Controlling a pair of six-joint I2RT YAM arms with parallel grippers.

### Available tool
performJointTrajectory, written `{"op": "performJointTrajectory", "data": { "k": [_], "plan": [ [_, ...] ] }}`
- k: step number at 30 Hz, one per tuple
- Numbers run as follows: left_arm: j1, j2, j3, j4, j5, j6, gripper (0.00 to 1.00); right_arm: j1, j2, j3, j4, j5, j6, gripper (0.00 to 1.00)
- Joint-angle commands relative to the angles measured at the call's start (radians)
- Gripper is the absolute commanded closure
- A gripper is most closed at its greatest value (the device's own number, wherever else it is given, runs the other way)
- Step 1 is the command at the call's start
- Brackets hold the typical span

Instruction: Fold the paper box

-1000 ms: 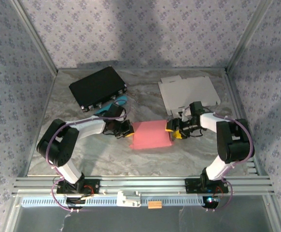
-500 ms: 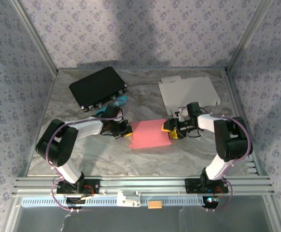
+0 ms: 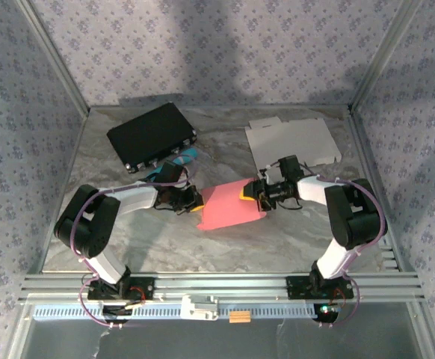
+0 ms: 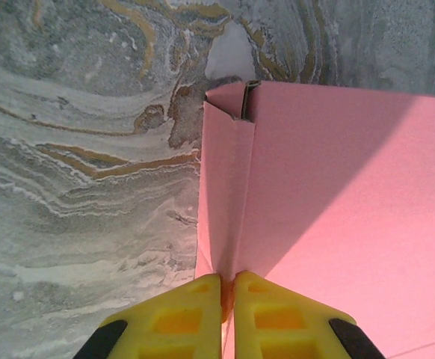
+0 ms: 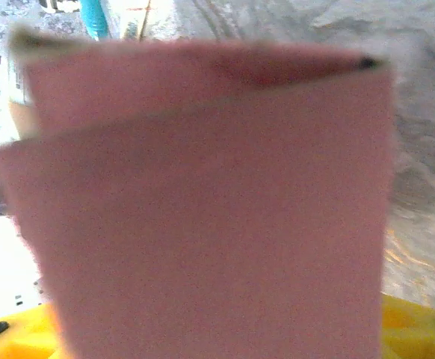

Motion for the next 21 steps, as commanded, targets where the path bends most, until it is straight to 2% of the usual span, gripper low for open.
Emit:
{"op": "performJointTrajectory", "data": {
  "k": [1, 8, 13, 17, 21],
  "plan": [
    [0.014, 0.055, -0.030, -0.113, -0.137, 0.008, 0.89, 0.036, -0.020, 0.040, 0.103, -0.032, 0.135, 0.43],
    [0.015, 0.030, -0.004, -0.127, -0.144, 0.007, 0.87, 0.053, -0.049, 0.083, 0.122, 0.014, 0.248, 0.51],
    [0.014, -0.038, 0.022, -0.165, -0.176, 0.011, 0.76, 0.029, -0.071, 0.115, 0.066, 0.020, 0.305, 0.59],
    [0.013, -0.131, 0.071, -0.238, -0.249, 0.033, 0.69, 0.005, -0.106, 0.140, 0.020, 0.029, 0.354, 0.63],
    [-0.004, -0.256, 0.119, -0.301, -0.379, 0.082, 0.65, -0.023, -0.119, 0.175, -0.069, 0.024, 0.412, 0.64]
  ]
}}
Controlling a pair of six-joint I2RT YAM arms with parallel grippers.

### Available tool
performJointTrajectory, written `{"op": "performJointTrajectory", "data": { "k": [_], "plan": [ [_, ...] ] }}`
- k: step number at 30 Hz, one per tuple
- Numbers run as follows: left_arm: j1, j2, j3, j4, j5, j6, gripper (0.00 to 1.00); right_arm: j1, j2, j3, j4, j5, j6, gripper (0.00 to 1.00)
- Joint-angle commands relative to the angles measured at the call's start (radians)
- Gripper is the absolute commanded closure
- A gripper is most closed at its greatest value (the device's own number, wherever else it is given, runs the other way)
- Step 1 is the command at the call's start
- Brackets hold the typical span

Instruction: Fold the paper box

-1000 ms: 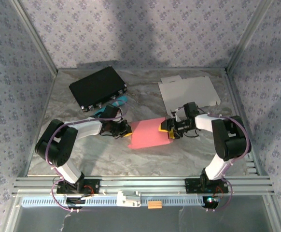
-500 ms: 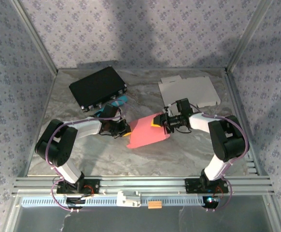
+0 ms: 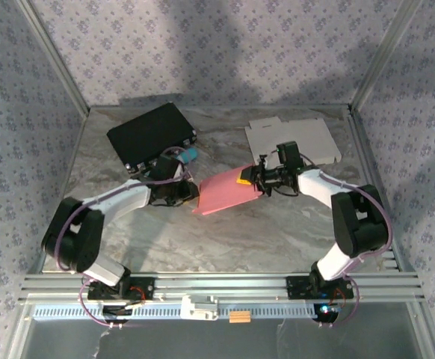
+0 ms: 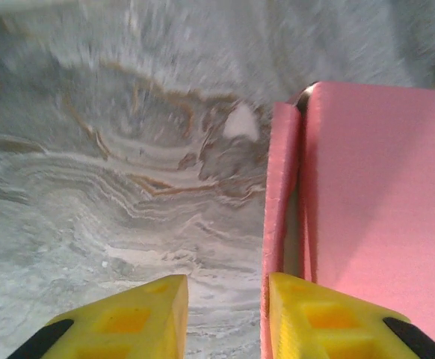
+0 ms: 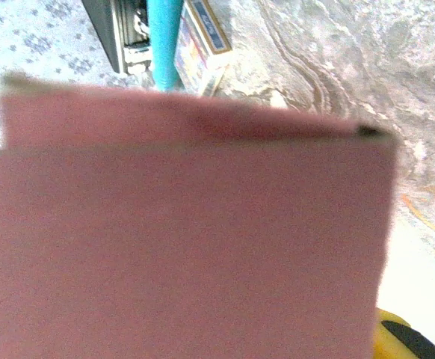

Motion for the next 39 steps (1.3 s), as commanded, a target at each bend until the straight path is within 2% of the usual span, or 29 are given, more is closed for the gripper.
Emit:
{"op": "performJointTrajectory", "data": {
  "k": [1, 4, 6, 10, 15, 20, 26, 28, 32, 34, 36, 39],
  "plan": [
    [-0.012, -0.120, 0.055, -0.124, -0.185, 0.076, 0.65, -0.040, -0.049, 0.050, -0.069, -0.012, 0.101, 0.64],
    [-0.066, -0.237, 0.052, -0.074, -0.278, 0.217, 0.65, -0.068, -0.057, 0.076, -0.147, -0.021, 0.167, 0.65],
    [-0.126, -0.333, 0.004, 0.019, -0.327, 0.368, 0.65, -0.088, -0.058, 0.113, -0.268, -0.019, 0.176, 0.66],
    [-0.192, -0.471, -0.104, 0.171, -0.270, 0.594, 0.60, -0.114, -0.052, 0.157, -0.405, -0.031, 0.211, 0.66],
    [-0.284, -0.456, -0.066, 0.099, -0.247, 0.836, 0.57, -0.120, -0.032, 0.188, -0.565, -0.072, 0.247, 0.66],
    [-0.387, -0.395, -0.040, 0.063, -0.253, 1.041, 0.54, -0.123, -0.053, 0.158, -0.587, -0.077, 0.302, 0.67],
    [-0.416, -0.358, -0.042, 0.079, -0.248, 1.091, 0.46, -0.128, -0.063, 0.122, -0.591, -0.078, 0.325, 0.69],
    [-0.423, -0.345, -0.047, 0.107, -0.301, 1.089, 0.46, -0.124, -0.061, 0.120, -0.599, -0.085, 0.323, 0.70],
    [-0.425, -0.309, -0.037, 0.127, -0.326, 1.111, 0.45, -0.125, -0.069, 0.113, -0.615, -0.088, 0.318, 0.70],
    [-0.431, -0.309, -0.045, 0.154, -0.392, 1.104, 0.44, -0.127, -0.072, 0.113, -0.640, -0.087, 0.302, 0.70],
    [-0.431, -0.326, -0.063, 0.178, -0.344, 1.121, 0.42, -0.126, -0.077, 0.103, -0.641, -0.087, 0.302, 0.70],
    [-0.438, -0.294, -0.040, 0.118, -0.296, 1.135, 0.42, -0.123, -0.088, 0.092, -0.615, -0.088, 0.332, 0.70]
  ]
}}
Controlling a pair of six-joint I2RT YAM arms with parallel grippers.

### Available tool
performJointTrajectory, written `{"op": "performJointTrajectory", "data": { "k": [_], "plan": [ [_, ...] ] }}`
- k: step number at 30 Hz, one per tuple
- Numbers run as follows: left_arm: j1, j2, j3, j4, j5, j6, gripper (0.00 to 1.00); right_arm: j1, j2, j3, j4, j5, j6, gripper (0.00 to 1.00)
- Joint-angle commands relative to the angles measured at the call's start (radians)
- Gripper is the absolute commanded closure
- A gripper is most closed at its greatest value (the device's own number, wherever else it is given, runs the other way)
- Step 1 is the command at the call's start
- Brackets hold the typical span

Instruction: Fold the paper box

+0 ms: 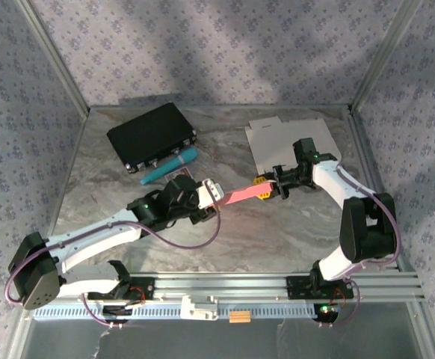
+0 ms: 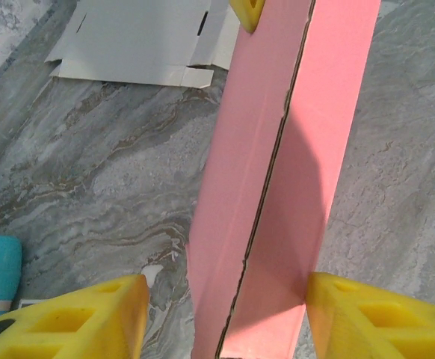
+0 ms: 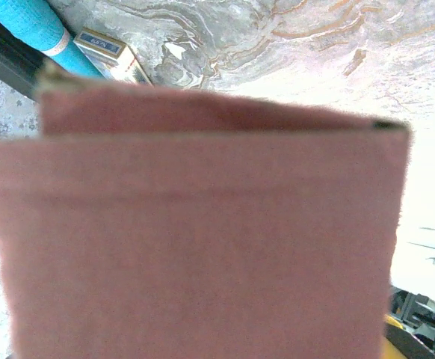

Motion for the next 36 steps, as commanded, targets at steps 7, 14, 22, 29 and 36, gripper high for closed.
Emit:
{"op": "performJointTrajectory", "data": {
  "k": [7, 14, 22, 29, 36],
  "plan": [
    [-0.017, 0.110, 0.086, -0.009, 0.026, 0.065, 0.44, 0.021, -0.033, -0.031, -0.006, -0.038, 0.062, 0.70],
    [-0.017, 0.166, 0.105, 0.008, 0.016, 0.055, 0.52, 0.032, -0.028, -0.091, 0.039, -0.042, 0.087, 0.70],
    [-0.023, 0.160, 0.100, -0.090, 0.096, 0.058, 0.60, 0.032, -0.017, -0.155, 0.060, -0.037, 0.106, 0.69],
    [-0.030, 0.191, 0.115, -0.161, 0.156, 0.041, 0.60, 0.025, 0.002, -0.220, 0.112, -0.024, 0.115, 0.67],
    [-0.055, 0.274, 0.156, -0.191, 0.162, 0.016, 0.62, -0.022, 0.023, -0.244, 0.106, 0.001, 0.083, 0.44]
  ]
}}
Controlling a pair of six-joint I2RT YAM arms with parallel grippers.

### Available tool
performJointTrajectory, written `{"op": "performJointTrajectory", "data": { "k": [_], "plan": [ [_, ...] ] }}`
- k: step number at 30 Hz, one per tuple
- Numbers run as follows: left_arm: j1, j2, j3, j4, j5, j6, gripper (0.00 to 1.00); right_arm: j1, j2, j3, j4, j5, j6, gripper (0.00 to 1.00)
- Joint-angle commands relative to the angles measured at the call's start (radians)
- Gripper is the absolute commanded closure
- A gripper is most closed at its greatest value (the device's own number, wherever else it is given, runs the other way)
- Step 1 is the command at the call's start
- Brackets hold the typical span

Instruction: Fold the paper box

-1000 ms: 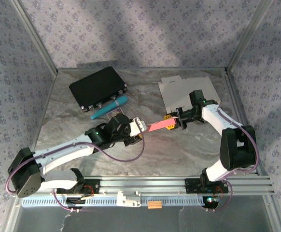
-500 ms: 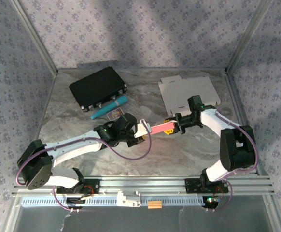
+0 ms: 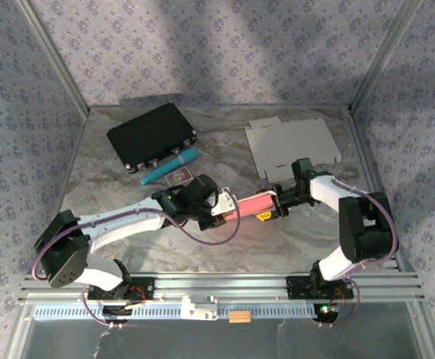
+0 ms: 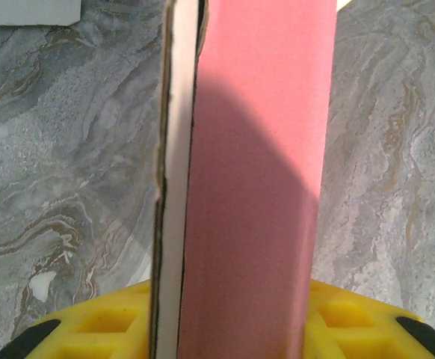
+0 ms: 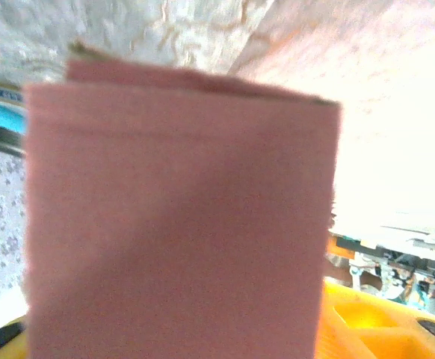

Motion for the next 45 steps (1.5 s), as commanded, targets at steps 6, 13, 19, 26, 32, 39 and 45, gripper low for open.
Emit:
{"op": "performJointTrajectory", "data": {
  "k": [6, 13, 19, 26, 32, 39, 45],
  "plan": [
    [-0.022, 0.094, 0.087, -0.060, 0.004, -0.054, 0.59, -0.113, -0.027, 0.034, -0.138, 0.096, -0.096, 0.32],
    [-0.019, 0.209, 0.199, -0.138, 0.012, -0.107, 0.58, -0.252, -0.071, 0.170, -0.342, 0.240, -0.247, 0.30],
    [-0.004, 0.231, 0.226, -0.149, 0.018, -0.144, 0.58, -0.299, -0.177, 0.352, -0.495, 0.481, -0.345, 0.30],
    [0.018, 0.238, 0.236, -0.167, 0.036, -0.169, 0.58, -0.032, -0.400, 0.352, -0.489, 0.825, -0.342, 0.39],
    [0.023, 0.244, 0.238, -0.174, 0.044, -0.176, 0.57, 0.186, -0.514, 0.208, -0.340, 0.926, -0.244, 0.45],
    [0.042, 0.246, 0.236, -0.174, 0.055, -0.202, 0.58, 0.219, -0.464, 0.138, -0.230, 0.895, -0.178, 0.49],
    [0.045, 0.249, 0.245, -0.175, 0.064, -0.199, 0.57, 0.220, -0.436, 0.128, -0.183, 0.898, -0.149, 0.52]
  ]
}}
